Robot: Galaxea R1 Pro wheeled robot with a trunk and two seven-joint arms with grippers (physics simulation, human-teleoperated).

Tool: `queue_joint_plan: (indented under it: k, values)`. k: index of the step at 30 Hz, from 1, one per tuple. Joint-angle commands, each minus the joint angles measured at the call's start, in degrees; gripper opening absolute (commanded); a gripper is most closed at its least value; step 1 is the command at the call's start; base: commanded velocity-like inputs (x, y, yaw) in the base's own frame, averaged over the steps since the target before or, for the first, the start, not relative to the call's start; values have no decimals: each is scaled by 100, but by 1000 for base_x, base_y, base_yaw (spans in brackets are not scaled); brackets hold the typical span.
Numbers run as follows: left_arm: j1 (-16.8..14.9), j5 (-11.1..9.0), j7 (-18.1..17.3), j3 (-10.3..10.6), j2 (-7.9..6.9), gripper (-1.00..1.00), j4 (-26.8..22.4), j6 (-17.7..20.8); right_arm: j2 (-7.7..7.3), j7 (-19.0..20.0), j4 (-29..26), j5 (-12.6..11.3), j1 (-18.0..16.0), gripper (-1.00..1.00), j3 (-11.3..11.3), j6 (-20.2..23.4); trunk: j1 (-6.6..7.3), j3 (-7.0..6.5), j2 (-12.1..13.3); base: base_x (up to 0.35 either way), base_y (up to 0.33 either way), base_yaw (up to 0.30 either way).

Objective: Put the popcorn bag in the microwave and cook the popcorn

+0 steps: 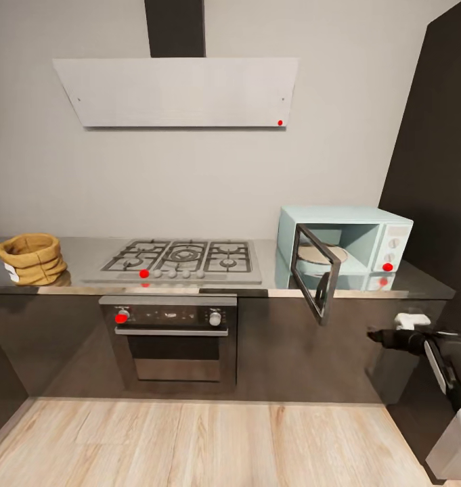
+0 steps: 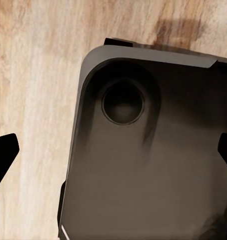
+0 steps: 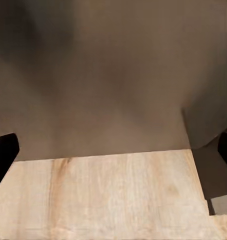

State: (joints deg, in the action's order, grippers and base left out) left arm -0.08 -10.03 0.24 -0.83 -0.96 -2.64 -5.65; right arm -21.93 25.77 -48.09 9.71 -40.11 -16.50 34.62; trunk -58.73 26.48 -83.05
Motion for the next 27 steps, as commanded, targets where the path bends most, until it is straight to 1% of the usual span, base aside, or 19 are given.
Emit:
queue_joint_plan:
  k: [1, 2, 3, 4, 5, 6, 7, 8, 9, 10, 11, 12, 14, 15, 16, 17, 21, 24, 27]
  values:
    - [-1, -25, 3, -4, 0, 100, -1, -11, 17, 47, 412, 75, -6, 100, -8, -25, 0, 5, -4, 0, 0, 0]
    - [-1, -25, 3, -4, 0, 100, 0, -10, 56, 40, 1054, 217, -6, 100, 7, -161, 0, 5, -4, 0, 0, 0]
    - [-1, -25, 3, -1, 0, 100, 0, -10, 101, 24, 1664, 453, -6, 100, 11, -367, 0, 5, -4, 0, 0, 0]
    - [-1, -25, 3, -1, 0, 100, 0, -10, 163, 0, 2059, 616, -6, 100, 13, -541, 0, 5, -4, 0, 0, 0]
    - [-1, -25, 3, -3, 0, 100, 0, -10, 315, -44, 2640, 848, -6, 100, 14, -860, 0, 5, -4, 0, 0, 0]
    - [-1, -25, 3, -3, 0, 100, 1, -9, 413, -78, 3022, 977, -6, 100, 14, -1083, 0, 5, -4, 0, 0, 0]
    - [-1, -25, 3, -4, 0, 100, 5, -8, 514, -142, 3621, 1120, 4, 100, 15, -1384, 0, 5, -4, 0, 0, 0]
    - [-1, -25, 3, -4, 0, 100, 6, -7, 555, -201, 4035, 1177, 23, 100, 15, -1552, 0, 5, -4, 0, 0, 0]
    - [-1, -25, 3, -4, 5, 100, 6, -7, 632, -375, 4690, 1240, 76, 100, 15, -1881, 0, 5, -4, 0, 0, 0]
    - [-1, -25, 3, -5, 7, 100, 5, -7, 678, -423, 4799, 1249, 83, 100, 13, -1955, 0, 5, -4, 0, 0, 0]
    - [-1, -28, 3, -5, 6, 100, 7, -7, 909, -544, 4930, 1256, 233, 100, 9, -2062, 0, 5, -4, 0, 0, 0]
    - [-1, -30, 3, -5, 7, 100, 7, -7, 1001, -629, 4953, 1258, 455, 100, 8, -2096, 0, 5, -4, 0, 0, 0]
    - [0, -33, 3, -5, 2, 100, 6, -7, 1201, -988, 4986, 1246, 1504, 100, 2, -2371, 0, 5, -4, 0, 0, 0]
    - [0, -34, 3, -8, 1, 100, 8, -7, 1248, -1114, 4990, 1238, 1837, 100, -5, -2588, 0, 5, -4, 0, 0, 0]
    - [0, -36, 6, -10, 0, 100, 8, -7, 1303, -1198, 4991, 1231, 2039, 100, -17, -2754, 0, 5, -4, 0, 0, 0]
    - [1, -42, 10, -12, 0, 100, 8, -7, 1470, -1432, 4996, 1222, 2516, 100, -37, -3099, 0, 5, -4, 0, 0, 0]
    - [2, -58, 34, -13, 0, 100, 9, -8, 1577, -1683, 4997, 1229, 2865, 100, -42, -3269, 0, 5, -4, 0, 0, 22]
    - [0, -60, 38, -13, 0, 100, 9, -8, 1583, -1718, 4989, 1272, 2900, 100, -9, -3255, 0, 5, -4, 0, 0, 214]
    - [-1, -60, 38, -13, 0, 100, 9, -7, 1659, -1843, 4954, 1319, 2903, 100, 13, -3245, 0, 5, -4, 0, 0, 284]
